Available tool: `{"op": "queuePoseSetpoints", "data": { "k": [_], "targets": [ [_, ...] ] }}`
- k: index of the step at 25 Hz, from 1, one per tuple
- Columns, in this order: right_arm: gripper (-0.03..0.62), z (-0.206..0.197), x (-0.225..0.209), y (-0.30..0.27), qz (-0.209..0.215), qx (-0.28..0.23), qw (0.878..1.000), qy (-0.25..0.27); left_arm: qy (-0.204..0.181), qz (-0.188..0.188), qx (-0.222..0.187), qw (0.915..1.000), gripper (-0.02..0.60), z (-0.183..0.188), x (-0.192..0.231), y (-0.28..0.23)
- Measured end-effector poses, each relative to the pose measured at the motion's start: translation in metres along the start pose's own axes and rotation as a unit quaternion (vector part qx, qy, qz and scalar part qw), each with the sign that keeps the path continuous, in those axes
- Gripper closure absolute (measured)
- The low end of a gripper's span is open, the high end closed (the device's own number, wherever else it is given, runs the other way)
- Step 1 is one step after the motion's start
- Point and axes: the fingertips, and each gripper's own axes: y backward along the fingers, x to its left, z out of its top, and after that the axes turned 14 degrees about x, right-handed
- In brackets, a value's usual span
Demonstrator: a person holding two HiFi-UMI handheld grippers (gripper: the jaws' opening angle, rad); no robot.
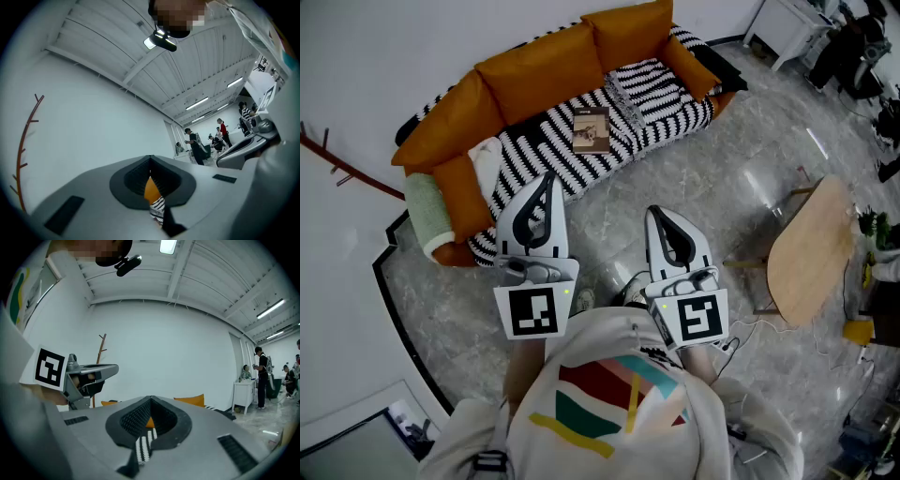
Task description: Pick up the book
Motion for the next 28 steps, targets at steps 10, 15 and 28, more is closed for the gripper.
{"op": "queuePoseSetpoints", "data": {
  "k": [10,15,28],
  "targets": [
    [0.582,-0.007,-0.019,0.000,0.001,-0.009,1.000,-0.023,0.000,0.010,0.004,0.9999,0.586,0.000,-0.005,-0.008],
    [0.582,-0.012,-0.036,0.002,0.006,-0.011,0.999,-0.039,-0.009,0.020,0.010,0.9997,0.586,0.003,-0.012,-0.016],
    [0.582,-0.054,-0.115,0.033,0.003,0.000,0.998,-0.057,-0.010,0.062,-0.006,0.9980,0.586,0.010,-0.057,-0.047]
  ]
}}
